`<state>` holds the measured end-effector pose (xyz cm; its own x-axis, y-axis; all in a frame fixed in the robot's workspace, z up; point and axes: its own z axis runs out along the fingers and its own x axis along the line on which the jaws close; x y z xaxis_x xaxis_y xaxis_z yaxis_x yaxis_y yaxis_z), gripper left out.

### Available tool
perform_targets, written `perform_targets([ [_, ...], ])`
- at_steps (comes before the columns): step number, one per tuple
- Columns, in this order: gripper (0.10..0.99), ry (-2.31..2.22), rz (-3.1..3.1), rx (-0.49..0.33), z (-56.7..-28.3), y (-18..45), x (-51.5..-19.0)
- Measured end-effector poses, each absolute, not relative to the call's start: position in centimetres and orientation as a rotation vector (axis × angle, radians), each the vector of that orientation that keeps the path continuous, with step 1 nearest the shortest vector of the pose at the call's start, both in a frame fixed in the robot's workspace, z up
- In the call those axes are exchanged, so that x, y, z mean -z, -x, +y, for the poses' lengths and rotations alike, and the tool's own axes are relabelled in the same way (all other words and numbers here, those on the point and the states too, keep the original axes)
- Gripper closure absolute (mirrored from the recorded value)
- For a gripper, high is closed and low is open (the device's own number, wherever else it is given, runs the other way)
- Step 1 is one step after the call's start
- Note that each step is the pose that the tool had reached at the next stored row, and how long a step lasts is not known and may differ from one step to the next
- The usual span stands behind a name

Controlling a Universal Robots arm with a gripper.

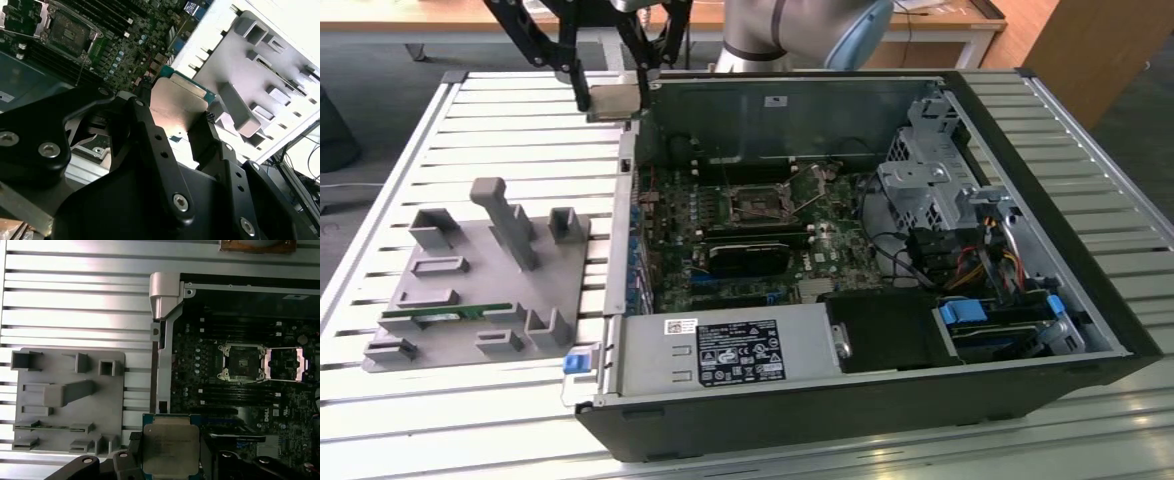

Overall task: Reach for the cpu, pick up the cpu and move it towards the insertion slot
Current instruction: 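Pick up the cpu and move it towards the insertion slot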

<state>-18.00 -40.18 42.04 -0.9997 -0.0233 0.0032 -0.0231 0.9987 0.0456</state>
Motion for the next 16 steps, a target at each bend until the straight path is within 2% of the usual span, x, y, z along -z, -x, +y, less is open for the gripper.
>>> perform_targets([
  [16, 0.545, -0.039, -3.137, 0.072, -40.0, 13.8, -42.0],
])
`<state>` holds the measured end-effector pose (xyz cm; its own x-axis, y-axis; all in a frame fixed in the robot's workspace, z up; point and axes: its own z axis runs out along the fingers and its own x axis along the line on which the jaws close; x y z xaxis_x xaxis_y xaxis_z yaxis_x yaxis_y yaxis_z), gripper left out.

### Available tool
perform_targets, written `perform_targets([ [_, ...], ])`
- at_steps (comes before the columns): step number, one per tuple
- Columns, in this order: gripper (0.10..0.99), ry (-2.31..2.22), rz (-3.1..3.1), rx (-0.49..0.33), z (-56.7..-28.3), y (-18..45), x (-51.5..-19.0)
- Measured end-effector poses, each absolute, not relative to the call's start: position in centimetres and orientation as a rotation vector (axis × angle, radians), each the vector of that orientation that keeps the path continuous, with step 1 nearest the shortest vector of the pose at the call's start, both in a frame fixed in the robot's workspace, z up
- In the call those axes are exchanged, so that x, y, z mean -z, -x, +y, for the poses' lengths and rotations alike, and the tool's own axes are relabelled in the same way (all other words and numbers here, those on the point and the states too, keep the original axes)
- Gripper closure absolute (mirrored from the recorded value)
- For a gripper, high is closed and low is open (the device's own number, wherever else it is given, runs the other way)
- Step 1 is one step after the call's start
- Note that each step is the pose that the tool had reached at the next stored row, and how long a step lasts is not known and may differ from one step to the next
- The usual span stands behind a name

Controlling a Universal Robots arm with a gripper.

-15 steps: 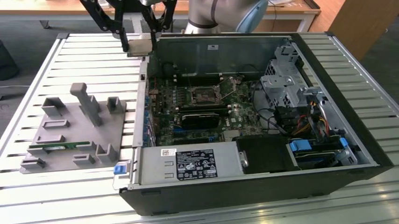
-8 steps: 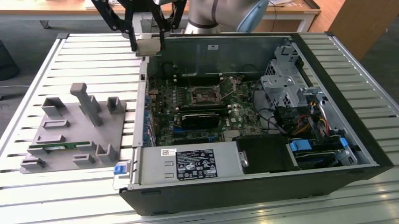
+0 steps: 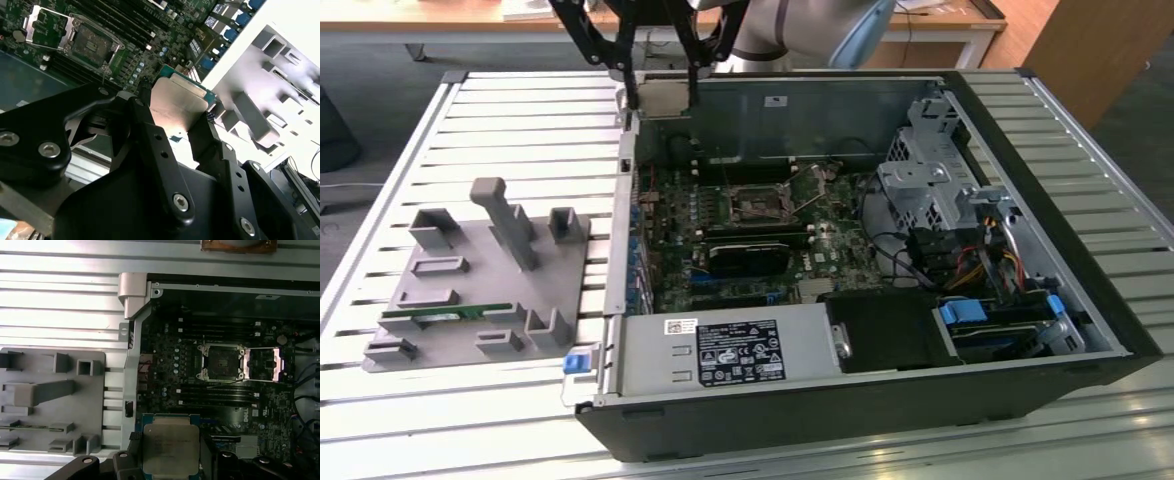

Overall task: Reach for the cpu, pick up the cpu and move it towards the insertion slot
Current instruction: 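Pick up the cpu and move it towards the insertion slot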

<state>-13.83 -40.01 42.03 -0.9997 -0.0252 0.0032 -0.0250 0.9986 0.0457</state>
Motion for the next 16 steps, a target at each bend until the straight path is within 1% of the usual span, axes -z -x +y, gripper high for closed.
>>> perform_targets([
  [16, 0.545, -0.042, -3.137, 0.072, -39.6, 9.3, -42.0],
])
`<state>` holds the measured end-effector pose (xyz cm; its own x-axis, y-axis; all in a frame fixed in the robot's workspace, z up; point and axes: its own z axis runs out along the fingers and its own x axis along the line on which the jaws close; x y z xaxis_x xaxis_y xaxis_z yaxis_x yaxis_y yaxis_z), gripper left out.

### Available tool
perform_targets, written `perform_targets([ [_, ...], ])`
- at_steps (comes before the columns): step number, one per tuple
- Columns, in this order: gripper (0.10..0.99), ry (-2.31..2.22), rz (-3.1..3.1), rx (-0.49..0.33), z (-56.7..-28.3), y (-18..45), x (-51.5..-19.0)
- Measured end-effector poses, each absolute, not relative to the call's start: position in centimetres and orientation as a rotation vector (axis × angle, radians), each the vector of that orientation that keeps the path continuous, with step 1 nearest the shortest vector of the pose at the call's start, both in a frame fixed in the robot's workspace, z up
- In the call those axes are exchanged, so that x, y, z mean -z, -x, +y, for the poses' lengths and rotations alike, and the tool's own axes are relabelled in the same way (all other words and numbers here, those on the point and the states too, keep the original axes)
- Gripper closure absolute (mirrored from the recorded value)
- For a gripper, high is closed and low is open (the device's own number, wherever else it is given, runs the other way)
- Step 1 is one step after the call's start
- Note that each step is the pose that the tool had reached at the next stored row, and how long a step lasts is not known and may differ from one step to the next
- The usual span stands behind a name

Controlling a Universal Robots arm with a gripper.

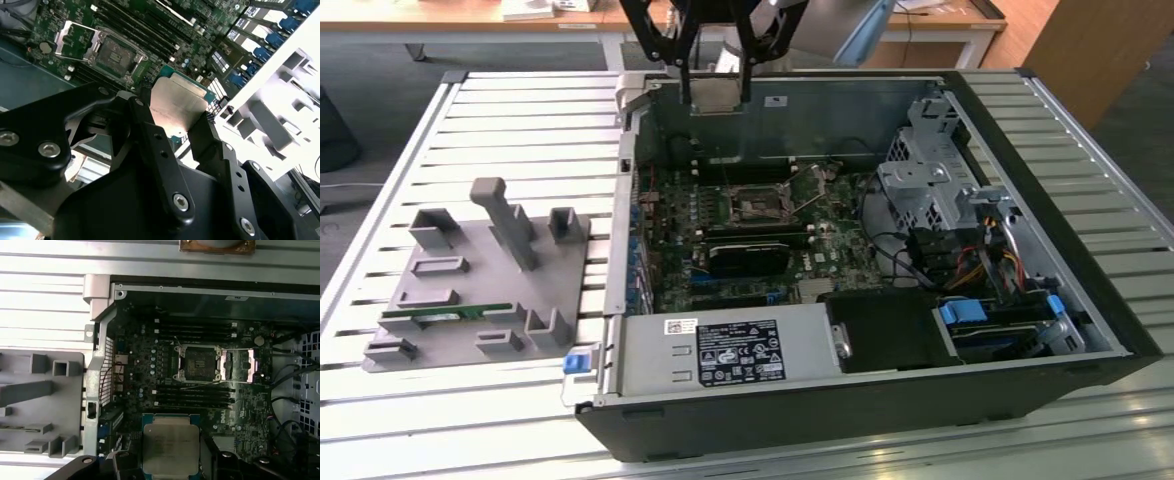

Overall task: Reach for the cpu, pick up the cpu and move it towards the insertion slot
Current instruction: 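Pick up the cpu and move it towards the insertion slot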

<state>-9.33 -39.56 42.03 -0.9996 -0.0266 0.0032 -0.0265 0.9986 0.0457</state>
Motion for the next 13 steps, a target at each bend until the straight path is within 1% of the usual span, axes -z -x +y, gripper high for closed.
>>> perform_targets([
  [13, 0.545, -0.044, -3.137, 0.072, -38.5, 6.4, -42.0],
])
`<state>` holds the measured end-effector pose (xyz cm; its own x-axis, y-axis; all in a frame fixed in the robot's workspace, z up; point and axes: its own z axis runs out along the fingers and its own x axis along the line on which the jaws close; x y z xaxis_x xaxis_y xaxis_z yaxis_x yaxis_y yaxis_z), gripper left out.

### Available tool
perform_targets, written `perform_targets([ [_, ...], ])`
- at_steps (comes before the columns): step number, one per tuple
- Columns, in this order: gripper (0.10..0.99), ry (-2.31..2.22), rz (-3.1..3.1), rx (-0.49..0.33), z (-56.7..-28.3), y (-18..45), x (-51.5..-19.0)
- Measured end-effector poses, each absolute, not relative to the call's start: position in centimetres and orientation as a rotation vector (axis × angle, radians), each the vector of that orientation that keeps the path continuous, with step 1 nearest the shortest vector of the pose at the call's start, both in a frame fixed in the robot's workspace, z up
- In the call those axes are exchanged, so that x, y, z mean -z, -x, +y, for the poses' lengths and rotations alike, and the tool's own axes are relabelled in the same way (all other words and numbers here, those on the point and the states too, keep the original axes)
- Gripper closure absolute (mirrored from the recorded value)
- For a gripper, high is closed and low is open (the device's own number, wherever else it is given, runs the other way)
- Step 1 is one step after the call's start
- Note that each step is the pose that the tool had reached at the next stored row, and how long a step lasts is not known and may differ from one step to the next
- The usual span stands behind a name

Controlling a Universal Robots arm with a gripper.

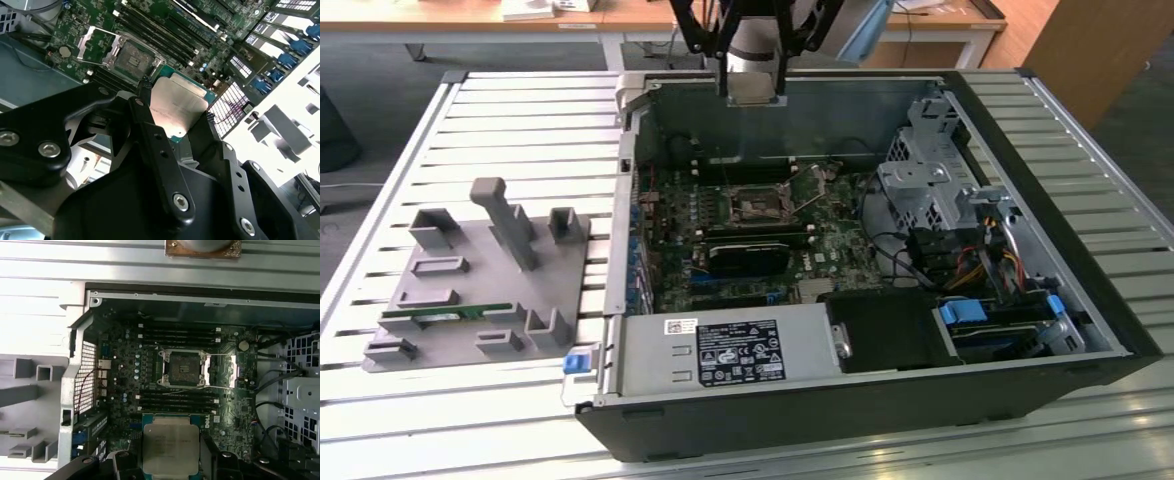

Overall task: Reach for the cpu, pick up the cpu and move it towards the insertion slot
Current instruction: 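Pick up the cpu and move it towards the insertion slot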

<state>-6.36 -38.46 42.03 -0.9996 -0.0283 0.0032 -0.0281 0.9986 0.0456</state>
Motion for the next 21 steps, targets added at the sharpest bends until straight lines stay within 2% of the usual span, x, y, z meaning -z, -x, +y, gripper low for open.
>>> perform_targets([
  [21, 0.545, -0.060, -3.136, 0.071, -36.0, 4.2, -42.0],
])
